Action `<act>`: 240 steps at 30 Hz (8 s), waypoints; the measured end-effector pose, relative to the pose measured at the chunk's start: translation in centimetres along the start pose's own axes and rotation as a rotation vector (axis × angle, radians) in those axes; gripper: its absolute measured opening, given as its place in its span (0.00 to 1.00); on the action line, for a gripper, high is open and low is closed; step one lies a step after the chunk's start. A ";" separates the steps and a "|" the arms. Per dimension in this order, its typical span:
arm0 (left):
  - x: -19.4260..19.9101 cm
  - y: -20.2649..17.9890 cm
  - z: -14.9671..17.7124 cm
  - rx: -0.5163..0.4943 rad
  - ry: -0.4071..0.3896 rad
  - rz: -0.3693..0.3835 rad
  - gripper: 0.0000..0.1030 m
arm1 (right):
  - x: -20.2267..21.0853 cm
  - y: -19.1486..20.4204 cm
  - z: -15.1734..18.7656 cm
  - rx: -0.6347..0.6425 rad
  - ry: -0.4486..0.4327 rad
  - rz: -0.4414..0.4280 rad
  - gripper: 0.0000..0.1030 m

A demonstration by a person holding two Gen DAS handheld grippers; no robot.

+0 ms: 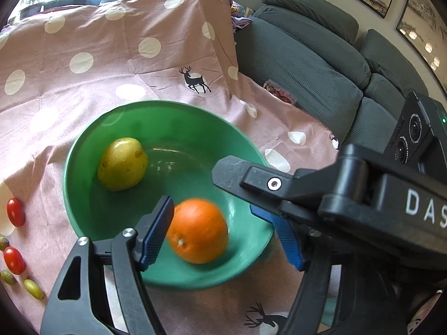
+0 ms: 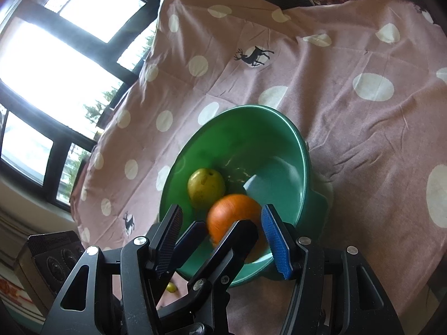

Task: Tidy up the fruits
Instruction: 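Move the open right gripper back to the yellow lemon, then close the right gripper around the yellow lemon, then lift the lemon with the right gripper and carry it to the green bowl, then lower the lemon into the green bowl and open the right gripper, then move the open right gripper back toward the cherry tomatoes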

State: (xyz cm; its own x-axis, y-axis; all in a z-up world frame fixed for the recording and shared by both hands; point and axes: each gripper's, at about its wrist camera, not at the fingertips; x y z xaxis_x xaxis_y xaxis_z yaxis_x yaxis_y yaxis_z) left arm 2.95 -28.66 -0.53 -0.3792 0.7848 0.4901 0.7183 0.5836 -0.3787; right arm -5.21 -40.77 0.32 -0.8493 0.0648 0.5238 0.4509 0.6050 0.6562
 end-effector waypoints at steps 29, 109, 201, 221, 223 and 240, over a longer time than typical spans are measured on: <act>22.6 10.8 9.5 0.342 -0.067 -0.707 0.82 | -2.1 12.1 11.6 0.364 0.345 -0.271 0.60; 19.8 7.4 7.8 0.209 -0.130 -0.559 0.54 | -3.8 14.9 17.7 0.466 0.584 -0.476 0.60; -1.7 -0.6 -0.1 0.013 0.059 -0.052 0.55 | -1.1 -1.0 -0.5 -0.029 0.012 -0.084 0.57; -0.8 0.0 -0.2 0.015 0.050 -0.162 0.67 | -0.4 -1.0 -0.6 -0.015 -0.045 -0.053 0.57; -0.5 0.2 -0.1 0.024 0.055 -0.159 0.69 | -0.4 -0.9 -0.6 -0.006 -0.048 -0.043 0.57; 13.1 4.8 0.7 0.169 -0.154 -0.364 0.76 | 0.3 1.7 0.7 0.111 -0.079 0.013 0.57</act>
State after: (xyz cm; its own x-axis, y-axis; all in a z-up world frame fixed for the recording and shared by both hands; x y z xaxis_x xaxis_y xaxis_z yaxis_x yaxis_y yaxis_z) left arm 1.00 -15.42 3.57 -0.6822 0.5360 0.4974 0.4208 0.8441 -0.3324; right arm -4.85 -39.18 1.23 -0.8645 0.1332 0.4847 0.4328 0.6876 0.5830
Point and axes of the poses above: each gripper's, at about its wrist camera, not at the fingertips, and x roughly against the way its jaws point, y to its left, z to its underside, and after that the axes turned 11 degrees about -y, right-handed
